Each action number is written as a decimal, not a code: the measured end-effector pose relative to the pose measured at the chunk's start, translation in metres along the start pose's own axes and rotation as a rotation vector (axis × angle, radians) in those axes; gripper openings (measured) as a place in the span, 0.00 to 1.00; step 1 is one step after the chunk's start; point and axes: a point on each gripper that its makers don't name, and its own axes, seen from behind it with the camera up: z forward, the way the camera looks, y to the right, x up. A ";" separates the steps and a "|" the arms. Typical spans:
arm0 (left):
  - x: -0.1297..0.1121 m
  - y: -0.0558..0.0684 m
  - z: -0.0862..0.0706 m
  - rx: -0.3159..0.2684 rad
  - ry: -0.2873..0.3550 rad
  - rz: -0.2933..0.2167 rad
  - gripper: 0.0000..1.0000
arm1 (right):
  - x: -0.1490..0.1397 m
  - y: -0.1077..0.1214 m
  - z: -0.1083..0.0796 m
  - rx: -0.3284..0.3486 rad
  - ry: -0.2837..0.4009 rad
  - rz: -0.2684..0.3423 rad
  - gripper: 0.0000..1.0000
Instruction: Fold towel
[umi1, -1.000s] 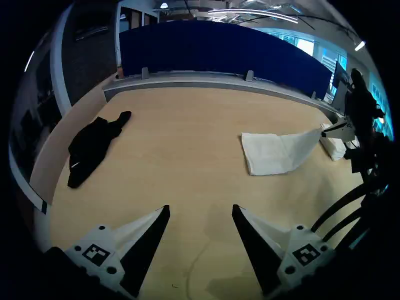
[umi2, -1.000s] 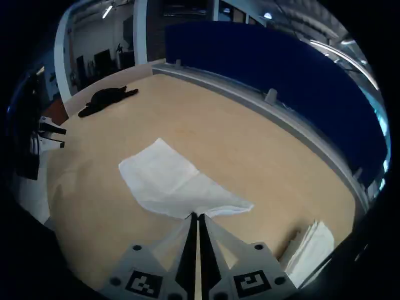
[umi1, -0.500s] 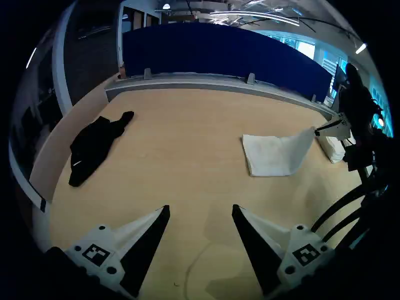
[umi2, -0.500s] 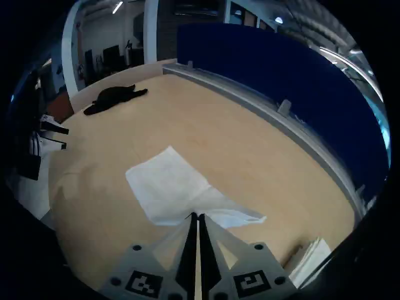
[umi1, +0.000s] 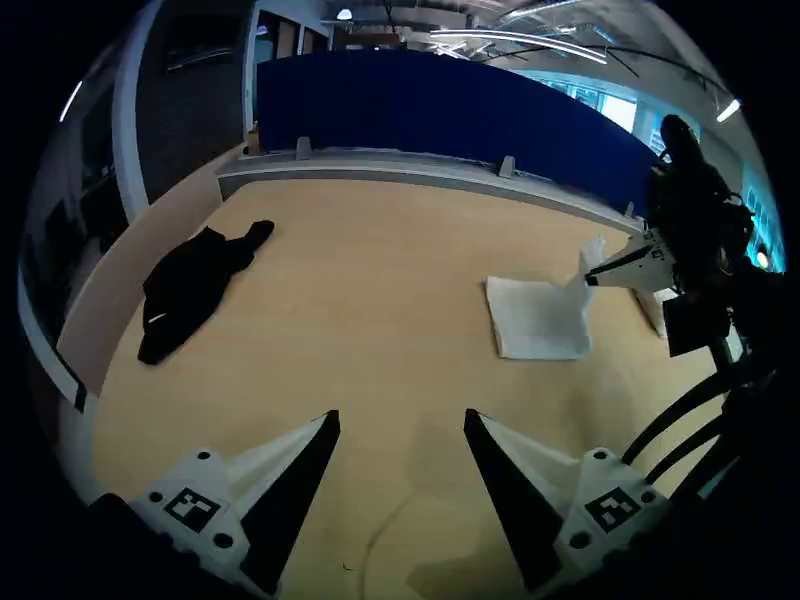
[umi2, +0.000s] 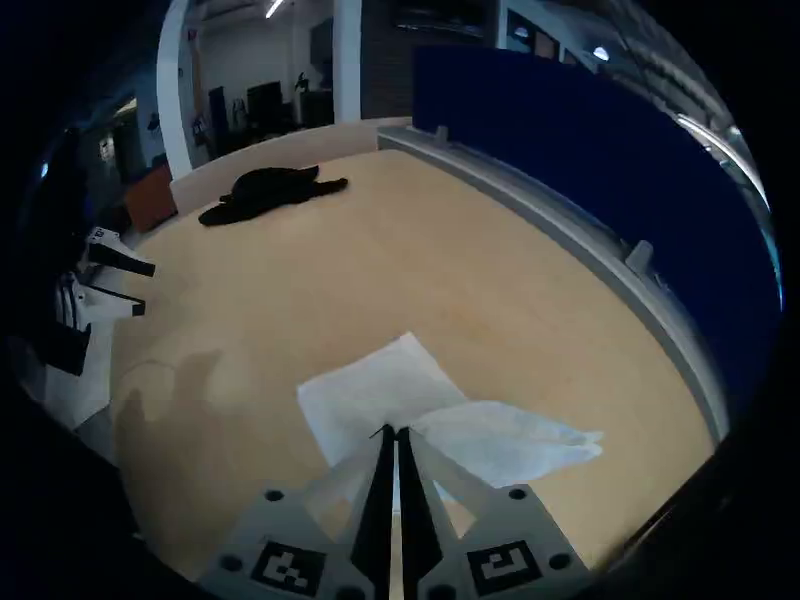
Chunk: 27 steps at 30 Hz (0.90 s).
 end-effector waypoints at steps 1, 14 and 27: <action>-0.001 -0.001 0.000 0.001 0.000 -0.002 0.92 | 0.001 -0.004 0.006 0.009 -0.004 -0.004 0.03; -0.009 -0.005 0.002 0.007 -0.010 -0.046 0.92 | -0.026 -0.062 0.080 0.125 -0.097 0.029 0.02; -0.010 -0.009 0.005 0.007 -0.013 -0.048 0.92 | -0.024 -0.062 0.078 0.131 -0.088 0.058 0.07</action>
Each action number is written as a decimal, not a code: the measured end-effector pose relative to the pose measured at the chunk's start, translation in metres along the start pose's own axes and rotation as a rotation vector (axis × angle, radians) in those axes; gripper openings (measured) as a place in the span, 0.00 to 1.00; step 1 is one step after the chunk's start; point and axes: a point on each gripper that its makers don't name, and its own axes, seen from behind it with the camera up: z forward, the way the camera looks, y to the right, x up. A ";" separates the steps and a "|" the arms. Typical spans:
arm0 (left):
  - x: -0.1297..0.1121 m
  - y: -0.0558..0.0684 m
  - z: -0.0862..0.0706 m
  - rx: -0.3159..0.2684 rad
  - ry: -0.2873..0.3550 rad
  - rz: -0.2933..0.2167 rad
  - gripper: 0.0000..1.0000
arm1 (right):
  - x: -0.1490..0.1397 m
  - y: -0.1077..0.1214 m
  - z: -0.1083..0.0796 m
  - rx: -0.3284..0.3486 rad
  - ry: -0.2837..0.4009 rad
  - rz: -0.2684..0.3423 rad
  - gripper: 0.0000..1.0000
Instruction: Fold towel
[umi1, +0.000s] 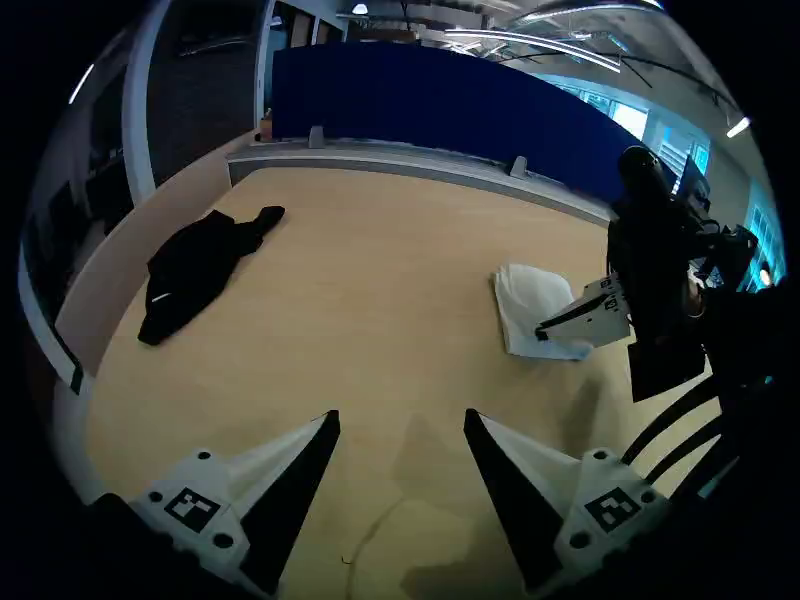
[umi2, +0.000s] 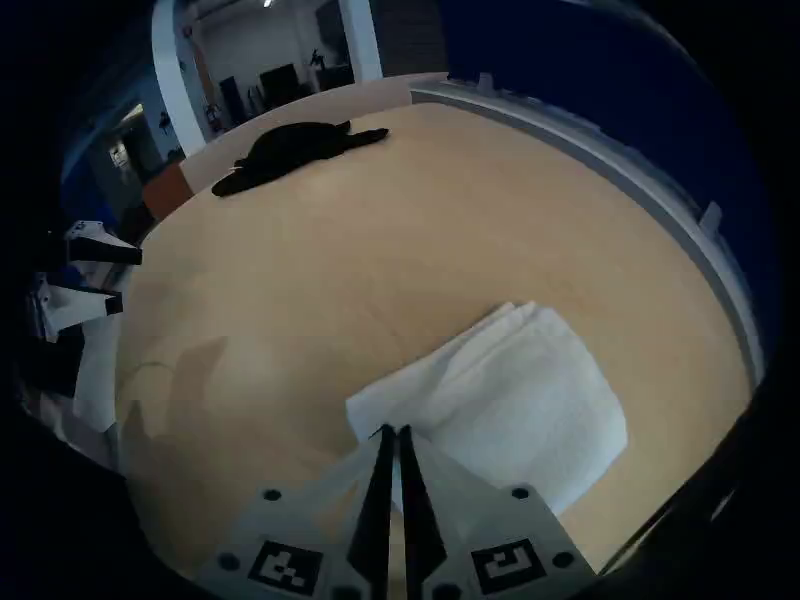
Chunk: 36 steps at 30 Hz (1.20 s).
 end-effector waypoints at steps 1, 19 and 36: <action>0.000 0.000 0.000 0.001 0.000 -0.001 0.92 | 0.001 0.000 -0.001 -0.001 0.006 0.000 0.09; -0.008 0.001 -0.005 0.005 -0.011 -0.010 0.93 | 0.006 0.012 -0.021 -0.058 0.087 0.027 0.97; -0.005 0.007 -0.006 -0.001 -0.010 0.003 0.92 | -0.015 0.035 -0.042 -0.166 0.103 0.113 1.00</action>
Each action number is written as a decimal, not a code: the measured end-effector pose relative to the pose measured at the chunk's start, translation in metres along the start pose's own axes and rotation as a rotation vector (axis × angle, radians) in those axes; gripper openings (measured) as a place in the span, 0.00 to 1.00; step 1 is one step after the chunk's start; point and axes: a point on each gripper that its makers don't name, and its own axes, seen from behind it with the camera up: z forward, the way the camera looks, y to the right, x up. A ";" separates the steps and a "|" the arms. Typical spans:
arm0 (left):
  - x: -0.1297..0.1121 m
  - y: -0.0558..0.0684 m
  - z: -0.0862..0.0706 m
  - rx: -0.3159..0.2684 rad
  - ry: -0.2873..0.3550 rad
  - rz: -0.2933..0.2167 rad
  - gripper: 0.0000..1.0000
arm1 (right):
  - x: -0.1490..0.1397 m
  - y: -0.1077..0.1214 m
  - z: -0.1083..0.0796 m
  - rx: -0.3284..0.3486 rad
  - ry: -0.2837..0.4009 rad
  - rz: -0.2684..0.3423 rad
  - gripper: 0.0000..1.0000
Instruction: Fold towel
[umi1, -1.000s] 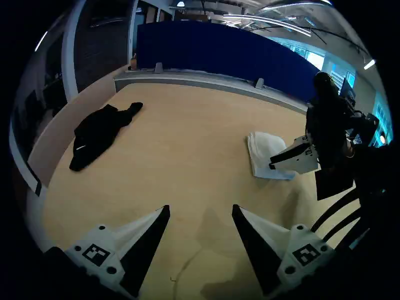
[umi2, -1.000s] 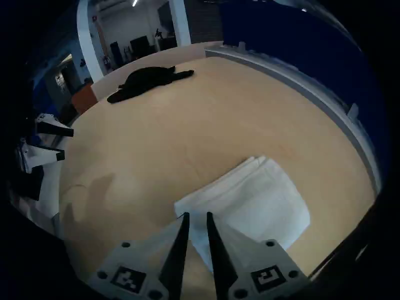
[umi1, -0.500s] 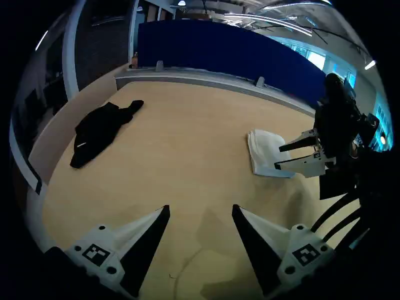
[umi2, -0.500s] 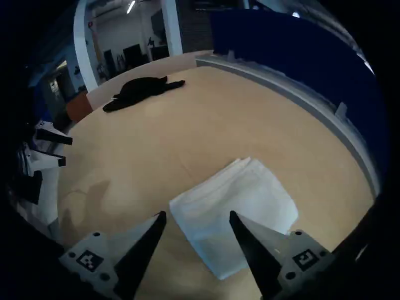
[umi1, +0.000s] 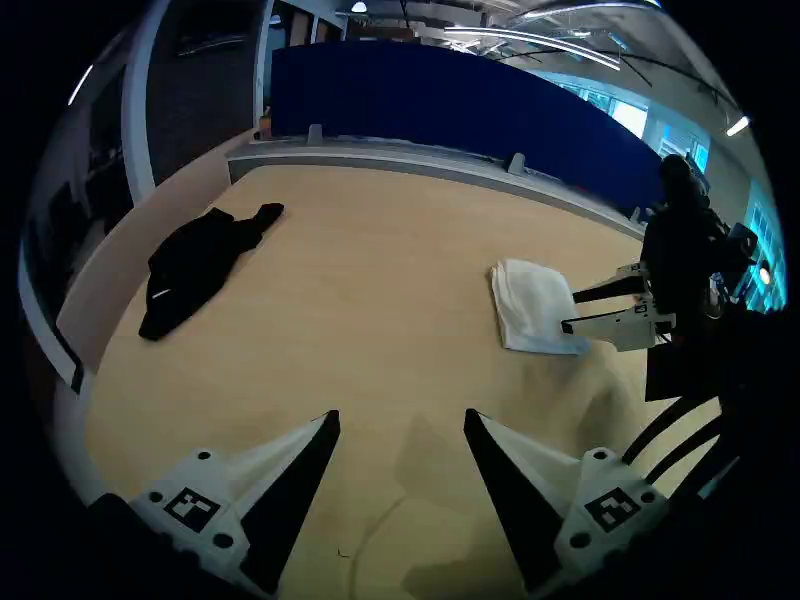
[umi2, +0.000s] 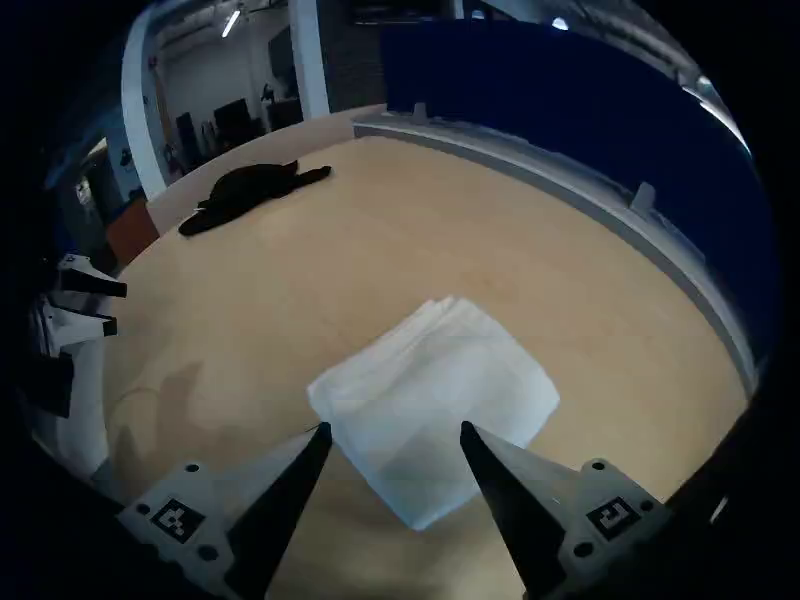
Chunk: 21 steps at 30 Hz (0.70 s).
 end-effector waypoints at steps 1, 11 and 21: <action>0.000 0.000 0.000 0.000 0.000 0.000 0.92 | -0.002 0.001 -0.001 -0.008 -0.004 0.006 1.00; 0.001 0.001 -0.002 -0.004 0.001 0.001 0.92 | -0.033 0.012 -0.012 -0.082 -0.045 0.089 1.00; 0.001 0.003 -0.002 -0.009 0.001 0.002 0.92 | -0.062 0.009 -0.018 -0.103 -0.085 0.120 1.00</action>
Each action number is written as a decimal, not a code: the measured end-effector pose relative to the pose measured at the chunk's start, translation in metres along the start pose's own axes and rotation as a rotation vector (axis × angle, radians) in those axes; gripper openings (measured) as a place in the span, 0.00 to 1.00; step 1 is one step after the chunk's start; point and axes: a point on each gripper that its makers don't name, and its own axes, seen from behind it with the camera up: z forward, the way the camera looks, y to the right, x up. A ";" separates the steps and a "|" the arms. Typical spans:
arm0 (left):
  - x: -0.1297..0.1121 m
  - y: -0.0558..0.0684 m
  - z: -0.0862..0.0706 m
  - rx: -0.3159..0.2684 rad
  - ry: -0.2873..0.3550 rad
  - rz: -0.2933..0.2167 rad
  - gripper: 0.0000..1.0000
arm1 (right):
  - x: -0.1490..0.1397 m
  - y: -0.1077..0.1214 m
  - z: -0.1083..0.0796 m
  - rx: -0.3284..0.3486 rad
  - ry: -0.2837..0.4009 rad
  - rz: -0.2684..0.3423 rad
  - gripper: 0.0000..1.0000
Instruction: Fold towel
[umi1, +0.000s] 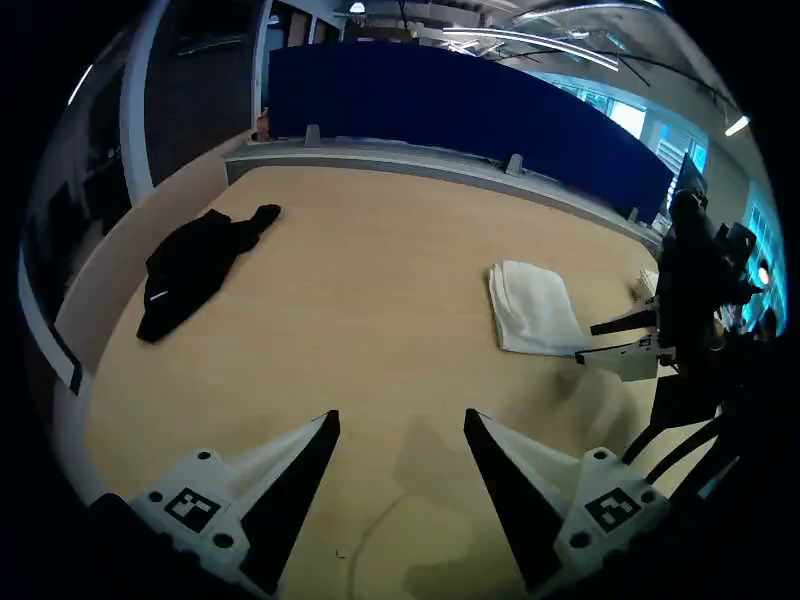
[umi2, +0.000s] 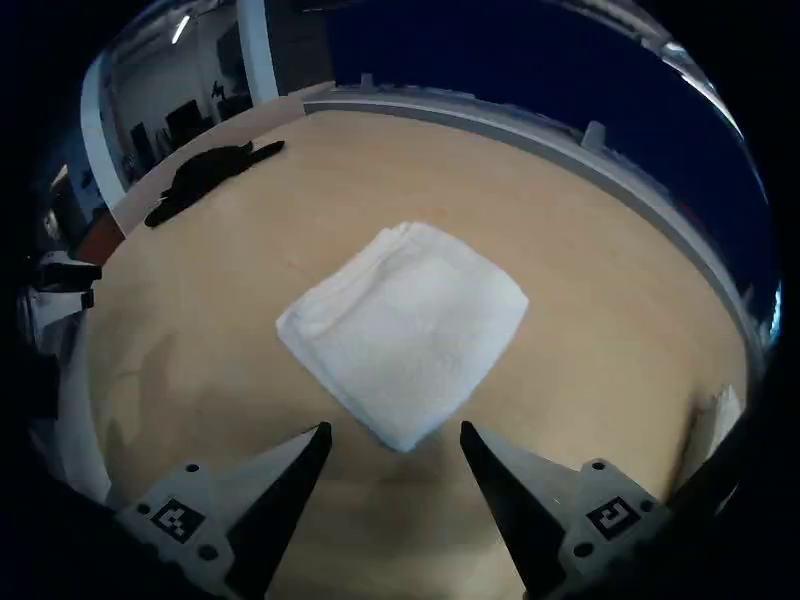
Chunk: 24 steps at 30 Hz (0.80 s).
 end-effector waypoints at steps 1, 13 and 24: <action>0.000 0.000 0.000 -0.001 0.000 0.001 0.92 | -0.001 0.000 0.000 -0.001 -0.002 0.001 1.00; -0.001 -0.002 0.000 -0.003 0.000 -0.006 0.92 | -0.012 0.000 0.008 0.005 -0.042 0.038 0.62; -0.004 -0.004 0.001 0.001 -0.002 -0.010 0.92 | -0.013 0.001 0.013 0.004 -0.034 0.079 0.26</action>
